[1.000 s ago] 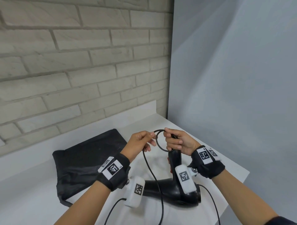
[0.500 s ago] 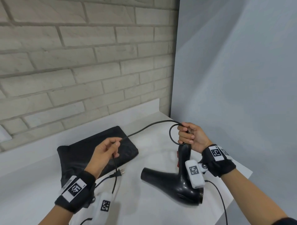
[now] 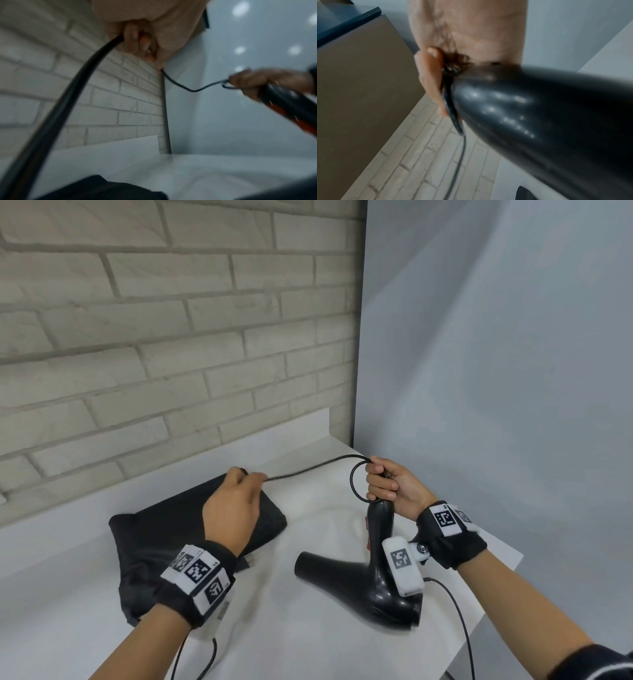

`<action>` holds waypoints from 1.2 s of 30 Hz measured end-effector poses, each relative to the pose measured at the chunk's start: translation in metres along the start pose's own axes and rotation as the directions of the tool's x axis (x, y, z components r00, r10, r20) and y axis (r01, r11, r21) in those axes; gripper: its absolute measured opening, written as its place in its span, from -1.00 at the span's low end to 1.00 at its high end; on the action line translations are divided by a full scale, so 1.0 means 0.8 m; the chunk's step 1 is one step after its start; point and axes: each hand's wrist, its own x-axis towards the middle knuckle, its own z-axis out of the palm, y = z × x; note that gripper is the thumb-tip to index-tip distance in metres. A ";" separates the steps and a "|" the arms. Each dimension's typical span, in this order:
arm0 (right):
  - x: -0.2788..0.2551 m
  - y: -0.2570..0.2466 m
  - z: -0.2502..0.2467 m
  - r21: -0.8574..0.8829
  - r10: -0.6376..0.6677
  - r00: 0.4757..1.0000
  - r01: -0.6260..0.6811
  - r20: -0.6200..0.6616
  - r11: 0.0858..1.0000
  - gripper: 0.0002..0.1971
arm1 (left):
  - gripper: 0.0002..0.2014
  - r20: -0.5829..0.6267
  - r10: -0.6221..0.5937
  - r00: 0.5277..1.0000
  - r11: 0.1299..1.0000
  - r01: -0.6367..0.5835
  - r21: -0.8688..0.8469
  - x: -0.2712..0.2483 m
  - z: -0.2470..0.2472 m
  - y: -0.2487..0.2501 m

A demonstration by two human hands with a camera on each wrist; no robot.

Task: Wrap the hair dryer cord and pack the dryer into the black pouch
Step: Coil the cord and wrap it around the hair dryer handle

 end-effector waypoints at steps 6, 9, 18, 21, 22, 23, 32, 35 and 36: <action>0.002 0.000 0.005 -0.039 -0.017 0.999 0.015 -0.040 0.999 -0.64 | -0.80 0.430 0.247 0.868 0.900 -0.371 0.231 -0.014 0.009 0.032; 0.001 -0.001 0.012 -0.078 -0.033 0.999 0.030 -0.040 0.997 -0.64 | -0.92 0.443 0.339 0.830 0.889 -0.437 0.138 -0.014 0.005 0.055; 0.001 0.000 0.019 -0.206 -0.010 0.999 -0.002 -0.053 0.979 -0.62 | -0.79 0.408 0.437 0.801 0.898 -0.415 -0.147 0.022 -0.021 0.109; 0.000 0.001 0.024 -0.235 0.005 1.000 -0.008 -0.015 0.972 -0.60 | -0.78 0.445 0.413 0.794 0.905 -0.410 -0.109 0.036 -0.027 0.119; -0.001 0.002 0.028 -0.253 0.013 1.000 -0.011 0.004 0.967 -0.58 | -0.79 0.462 0.410 0.786 0.905 -0.414 -0.099 0.040 -0.028 0.124; -0.003 0.002 0.031 -0.287 0.022 0.999 -0.014 0.023 0.958 -0.54 | -0.80 0.476 0.410 0.778 0.904 -0.418 -0.095 0.045 -0.029 0.129; -0.010 0.001 0.036 -0.256 0.102 0.985 -0.063 0.141 0.965 -0.47 | -0.74 0.493 0.195 0.848 0.967 -0.083 -0.241 0.078 -0.004 0.124; -0.009 -0.003 0.026 -0.177 0.125 0.969 -0.087 0.213 0.980 -0.51 | -0.73 0.512 0.044 0.858 0.923 0.161 -0.350 0.068 0.015 0.088; -0.009 -0.003 0.023 -0.162 0.128 0.965 -0.092 0.229 0.983 -0.53 | -0.75 0.545 0.016 0.838 0.895 0.232 -0.382 0.061 0.020 0.078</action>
